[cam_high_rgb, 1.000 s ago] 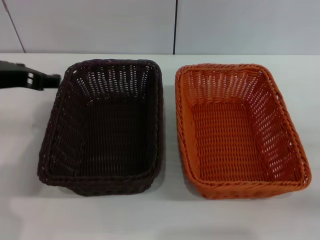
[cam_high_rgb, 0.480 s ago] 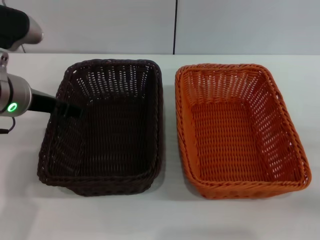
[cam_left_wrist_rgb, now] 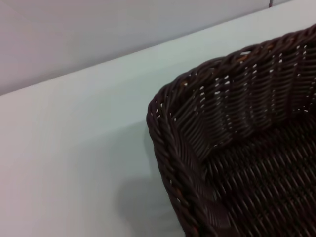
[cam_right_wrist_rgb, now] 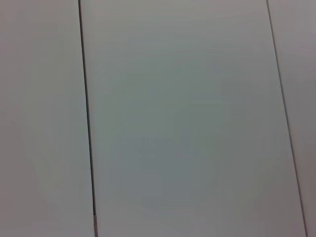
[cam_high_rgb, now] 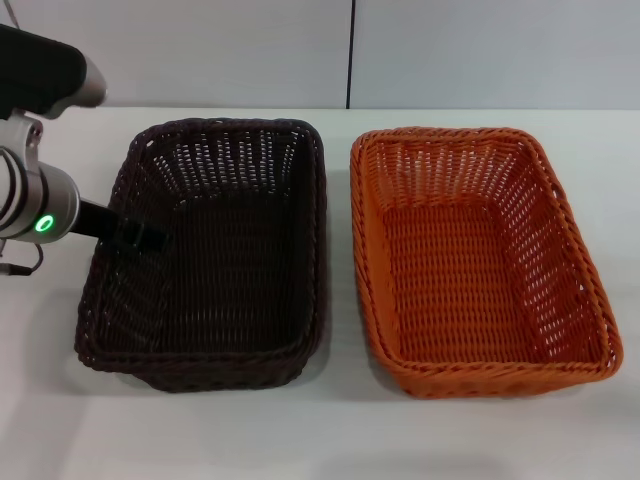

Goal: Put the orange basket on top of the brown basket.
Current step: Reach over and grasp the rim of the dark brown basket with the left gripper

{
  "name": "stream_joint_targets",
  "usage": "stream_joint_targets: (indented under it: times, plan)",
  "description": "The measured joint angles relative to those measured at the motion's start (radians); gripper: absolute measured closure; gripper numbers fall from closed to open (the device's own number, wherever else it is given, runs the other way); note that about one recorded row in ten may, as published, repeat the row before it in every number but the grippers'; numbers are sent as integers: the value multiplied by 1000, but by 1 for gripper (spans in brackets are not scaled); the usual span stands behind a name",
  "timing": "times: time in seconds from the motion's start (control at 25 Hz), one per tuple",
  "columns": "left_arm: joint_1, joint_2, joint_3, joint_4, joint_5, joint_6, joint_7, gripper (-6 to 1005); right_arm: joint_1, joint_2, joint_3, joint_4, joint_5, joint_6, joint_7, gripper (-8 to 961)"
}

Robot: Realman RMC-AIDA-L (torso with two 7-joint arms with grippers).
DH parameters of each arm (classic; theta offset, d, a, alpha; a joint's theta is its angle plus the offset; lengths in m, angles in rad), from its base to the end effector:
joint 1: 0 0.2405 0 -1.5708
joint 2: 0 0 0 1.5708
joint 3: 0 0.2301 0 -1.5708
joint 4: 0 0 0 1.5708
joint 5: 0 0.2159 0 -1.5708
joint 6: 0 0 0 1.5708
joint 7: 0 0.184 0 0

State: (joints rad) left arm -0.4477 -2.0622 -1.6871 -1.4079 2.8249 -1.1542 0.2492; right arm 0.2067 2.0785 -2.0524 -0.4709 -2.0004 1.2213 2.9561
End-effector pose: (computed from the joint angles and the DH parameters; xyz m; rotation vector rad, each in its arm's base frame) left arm -0.2218 0.4004 0.0160 -2.0684 -1.0187 0.2794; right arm 0.3561 0.3217 0.0682 -1.0168 0.6071 0.5916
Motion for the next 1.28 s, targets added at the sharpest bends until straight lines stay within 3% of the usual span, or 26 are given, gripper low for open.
stream_joint_targets:
  times: [0.48, 0.72, 1.16, 1.2, 1.24, 1.28]
  plan:
    - [-19, 3, 2, 29, 22, -8, 2, 338, -4, 0, 0, 0, 0, 3, 0, 242]
    - [-14, 2, 6, 18, 26, -16, 18, 572, -7, 0, 0, 0, -1, 10, 0, 243]
    - [-4, 1, 6, -4, 21, -20, 50, 627, -10, 0, 0, -6, -4, 11, 0, 245]
    - [14, 1, -8, -84, -10, -54, 213, 628, -10, 0, 0, -6, -4, 11, 0, 246]
    - [14, 1, -8, -84, -10, -54, 213, 629, -10, 0, 0, -7, -5, 11, 0, 246]
    - [8, 2, -41, -128, -39, -105, 340, 630, -10, 0, 0, -8, -5, 11, 0, 246]
